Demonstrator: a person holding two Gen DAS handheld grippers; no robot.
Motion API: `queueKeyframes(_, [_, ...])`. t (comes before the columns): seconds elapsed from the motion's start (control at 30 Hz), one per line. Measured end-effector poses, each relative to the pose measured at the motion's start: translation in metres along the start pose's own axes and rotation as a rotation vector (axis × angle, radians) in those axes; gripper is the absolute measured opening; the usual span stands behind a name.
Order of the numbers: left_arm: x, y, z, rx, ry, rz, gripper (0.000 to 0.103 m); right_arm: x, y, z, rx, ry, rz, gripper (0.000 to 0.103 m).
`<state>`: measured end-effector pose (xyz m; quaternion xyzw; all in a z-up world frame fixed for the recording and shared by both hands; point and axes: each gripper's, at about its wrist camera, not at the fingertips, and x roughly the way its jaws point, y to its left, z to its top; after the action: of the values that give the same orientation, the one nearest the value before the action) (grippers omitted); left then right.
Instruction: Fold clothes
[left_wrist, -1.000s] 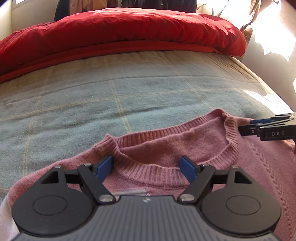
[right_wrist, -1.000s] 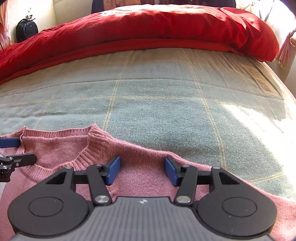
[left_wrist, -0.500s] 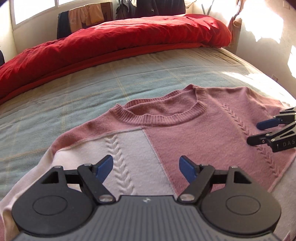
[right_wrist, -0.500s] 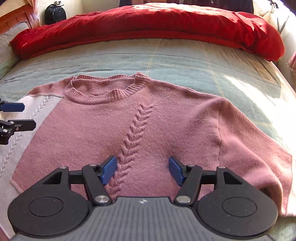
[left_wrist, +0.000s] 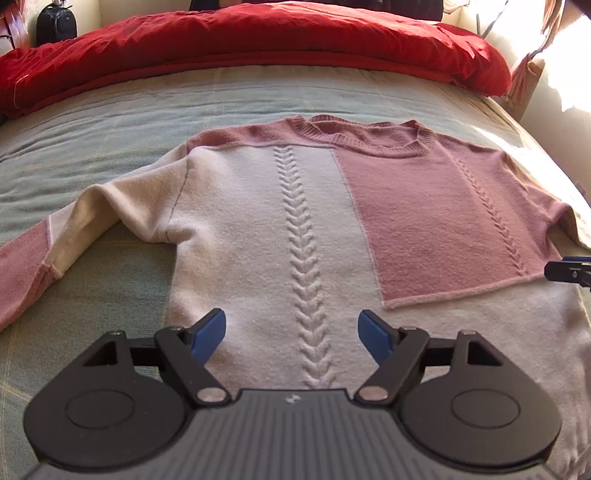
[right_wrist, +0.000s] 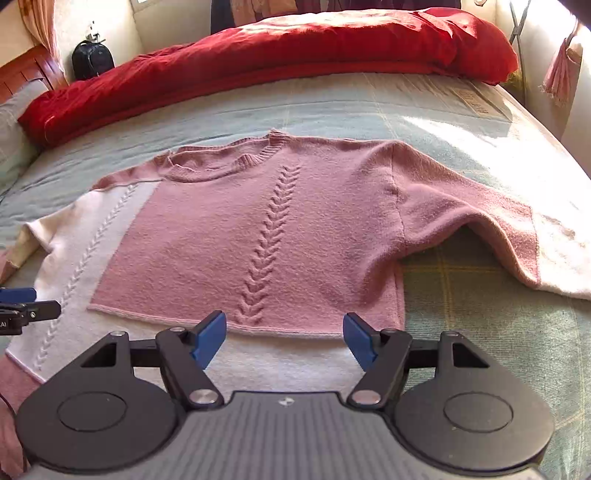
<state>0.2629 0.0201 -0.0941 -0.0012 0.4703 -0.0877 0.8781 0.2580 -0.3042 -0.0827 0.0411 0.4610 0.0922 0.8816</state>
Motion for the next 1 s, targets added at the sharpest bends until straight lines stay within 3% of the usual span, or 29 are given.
queueKeyframes(0.07, [-0.002, -0.009, -0.006, 0.019, 0.006, -0.013, 0.079, 0.0, 0.006, -0.005, 0.006, 0.004, 0.02, 0.074])
queueKeyframes(0.17, [0.005, -0.012, -0.019, 0.027, 0.047, 0.026, 0.079, 0.012, 0.007, -0.023, -0.007, 0.039, -0.03, 0.074])
queueKeyframes(0.37, [-0.017, 0.013, -0.053, -0.004, 0.054, 0.061, 0.081, -0.013, -0.011, -0.047, -0.019, 0.07, -0.049, 0.074])
queueKeyframes(0.47, [-0.035, 0.011, -0.059, 0.027, 0.075, 0.063, 0.08, -0.028, -0.006, -0.051, -0.052, 0.103, -0.047, 0.074])
queueKeyframes(0.67, [-0.056, -0.033, -0.061, 0.146, 0.02, -0.013, 0.08, -0.036, 0.043, -0.05, -0.154, 0.06, 0.042, 0.077])
queueKeyframes(0.8, [-0.051, -0.053, -0.083, 0.216, -0.003, -0.002, 0.08, -0.02, 0.059, -0.067, -0.193, 0.094, 0.013, 0.078])
queueKeyframes(1.0, [-0.065, -0.036, -0.122, 0.165, 0.036, -0.032, 0.082, -0.035, 0.041, -0.092, -0.126, 0.087, 0.038, 0.086])
